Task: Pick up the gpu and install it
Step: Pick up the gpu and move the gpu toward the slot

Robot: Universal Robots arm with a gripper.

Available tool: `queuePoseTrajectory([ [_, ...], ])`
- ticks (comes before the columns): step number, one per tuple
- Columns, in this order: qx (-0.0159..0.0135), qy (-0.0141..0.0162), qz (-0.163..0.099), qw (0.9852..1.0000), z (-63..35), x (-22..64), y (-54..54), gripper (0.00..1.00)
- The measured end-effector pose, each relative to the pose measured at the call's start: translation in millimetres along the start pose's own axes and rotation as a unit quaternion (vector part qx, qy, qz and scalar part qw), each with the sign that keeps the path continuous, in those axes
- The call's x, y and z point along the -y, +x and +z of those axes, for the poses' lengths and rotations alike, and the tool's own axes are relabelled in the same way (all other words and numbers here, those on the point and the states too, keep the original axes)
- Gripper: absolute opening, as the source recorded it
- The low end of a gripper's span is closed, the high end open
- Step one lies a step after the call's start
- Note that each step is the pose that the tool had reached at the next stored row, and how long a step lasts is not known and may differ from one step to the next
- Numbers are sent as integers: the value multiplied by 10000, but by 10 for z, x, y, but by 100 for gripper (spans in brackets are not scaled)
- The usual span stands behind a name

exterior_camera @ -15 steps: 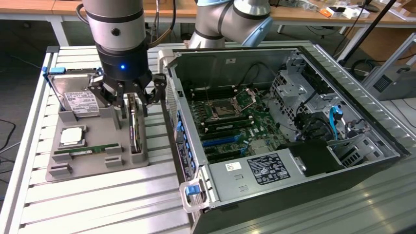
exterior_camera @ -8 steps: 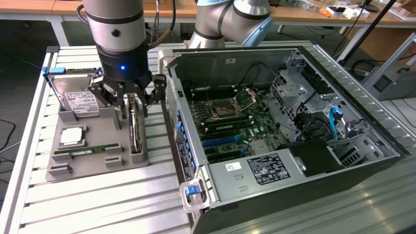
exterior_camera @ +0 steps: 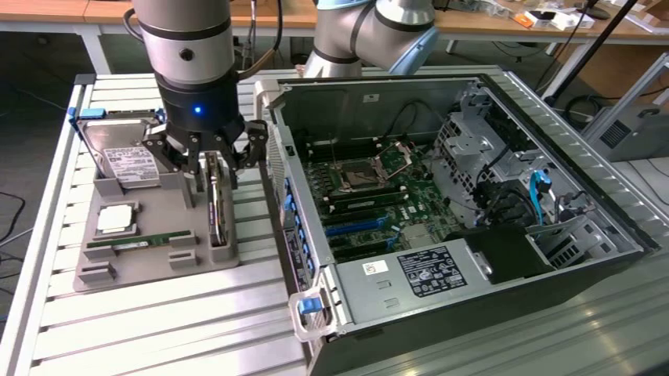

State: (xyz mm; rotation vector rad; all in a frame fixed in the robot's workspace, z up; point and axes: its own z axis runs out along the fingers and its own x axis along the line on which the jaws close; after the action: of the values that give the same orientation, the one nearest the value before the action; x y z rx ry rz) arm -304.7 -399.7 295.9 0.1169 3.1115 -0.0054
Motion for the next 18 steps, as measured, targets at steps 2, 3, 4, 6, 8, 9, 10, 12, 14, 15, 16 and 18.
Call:
queuePoseTrajectory([
  [2,0,1,0,10000,4,0,0,48],
  [3,0,1,0,10000,6,0,0,48],
  [4,0,2,0,10000,8,0,0,48],
  [6,0,4,0,10000,15,0,1,48],
  [8,0,6,0,10000,21,0,1,48],
  [9,0,6,0,10000,22,0,1,48],
  [10,0,7,0,10000,25,0,1,48],
  [12,0,9,0,10000,29,0,1,48],
  [14,1,10,0,10000,32,0,1,48],
  [15,1,11,0,10000,35,0,1,48],
  [16,1,12,0,10000,38,0,1,48],
  [18,1,13,0,10000,41,0,1,48],
])
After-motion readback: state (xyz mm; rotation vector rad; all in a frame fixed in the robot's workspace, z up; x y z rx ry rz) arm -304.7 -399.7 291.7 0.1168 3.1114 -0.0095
